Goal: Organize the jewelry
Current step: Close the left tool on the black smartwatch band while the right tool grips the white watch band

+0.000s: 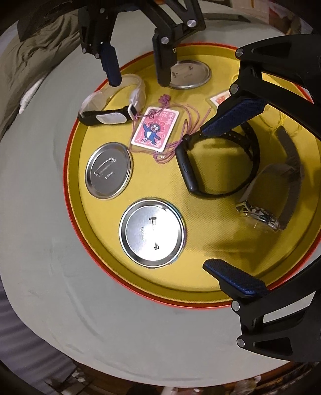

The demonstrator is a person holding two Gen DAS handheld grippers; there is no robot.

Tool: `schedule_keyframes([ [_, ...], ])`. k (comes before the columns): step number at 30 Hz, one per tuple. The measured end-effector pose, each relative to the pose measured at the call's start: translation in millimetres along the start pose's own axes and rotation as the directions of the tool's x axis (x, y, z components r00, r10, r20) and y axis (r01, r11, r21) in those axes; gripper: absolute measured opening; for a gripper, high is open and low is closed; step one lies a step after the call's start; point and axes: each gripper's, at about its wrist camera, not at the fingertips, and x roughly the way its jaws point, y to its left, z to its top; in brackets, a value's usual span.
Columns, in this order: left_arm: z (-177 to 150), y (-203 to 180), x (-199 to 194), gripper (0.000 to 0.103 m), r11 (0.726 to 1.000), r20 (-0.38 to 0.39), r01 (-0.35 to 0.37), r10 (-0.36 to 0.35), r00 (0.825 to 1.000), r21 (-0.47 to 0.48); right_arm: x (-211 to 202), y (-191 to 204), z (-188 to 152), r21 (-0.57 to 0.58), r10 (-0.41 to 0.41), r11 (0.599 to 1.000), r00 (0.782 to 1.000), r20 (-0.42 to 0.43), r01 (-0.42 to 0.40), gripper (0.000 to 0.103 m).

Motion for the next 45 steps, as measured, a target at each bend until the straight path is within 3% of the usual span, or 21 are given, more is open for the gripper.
schedule_keyframes([
  [3,-0.7,1.4,1.6,0.097,1.0,0.0,-0.002,0.002,1.0,0.0,4.6,-1.2,-1.9,-0.008,-0.009,1.0,1.0,-0.009,0.009,0.056],
  [6,-1.7,2.0,3.9,0.095,1.0,0.001,0.003,-0.003,1.0,-0.001,12.6,-3.7,-2.5,-0.007,-0.013,1.0,1.0,-0.024,0.013,0.046],
  [11,-4.6,1.4,11.7,0.072,1.0,-0.021,-0.015,0.015,1.0,0.01,22.9,-9.1,-1.0,0.0,-0.013,1.0,0.999,-0.039,0.013,0.044],
  [16,-4.7,-0.7,11.3,0.067,0.999,-0.014,-0.035,0.035,0.999,0.011,28.9,-17.7,-4.7,0.015,-0.004,1.0,0.999,-0.041,0.004,0.034],
  [19,-2.6,-7.4,10.4,0.05,0.998,0.004,-0.055,0.055,0.998,0.026,31.2,-28.1,-6.8,0.03,0.008,1.0,1.0,-0.026,-0.008,0.028],
  [21,-0.6,-13.2,9.6,0.032,0.998,0.013,-0.055,0.054,0.998,0.037,31.0,-32.2,-11.9,0.037,0.008,0.999,1.0,-0.018,-0.007,0.024],
  [22,-0.8,-15.4,9.5,0.03,0.998,0.014,-0.055,0.054,0.998,0.044,30.7,-33.9,-14.4,0.041,0.006,0.999,1.0,-0.014,-0.006,0.019],
  [24,0.7,-23.7,8.9,0.028,0.997,0.013,-0.058,0.057,0.998,0.052,29.8,-36.5,-17.9,0.052,-0.008,0.999,1.0,-0.006,0.009,0.015],
  [30,-2.8,-28.5,1.9,0.016,0.999,0.029,-0.04,0.039,0.999,0.028,22.5,-42.4,-24.5,0.06,0.006,0.998,1.0,0.029,-0.008,0.014],
  [40,-0.7,-22.1,-26.9,0.014,0.999,0.086,-0.007,0.011,0.996,-0.041,-2.7,-49.8,-35.9,0.087,0.015,0.996,0.994,0.105,-0.024,0.013],
  [45,-3.3,-23.0,-30.5,0.014,0.998,0.076,-0.042,0.046,0.996,-0.047,-18.1,-51.8,-47.9,0.098,0.012,0.995,0.991,0.131,-0.025,0.013],
])
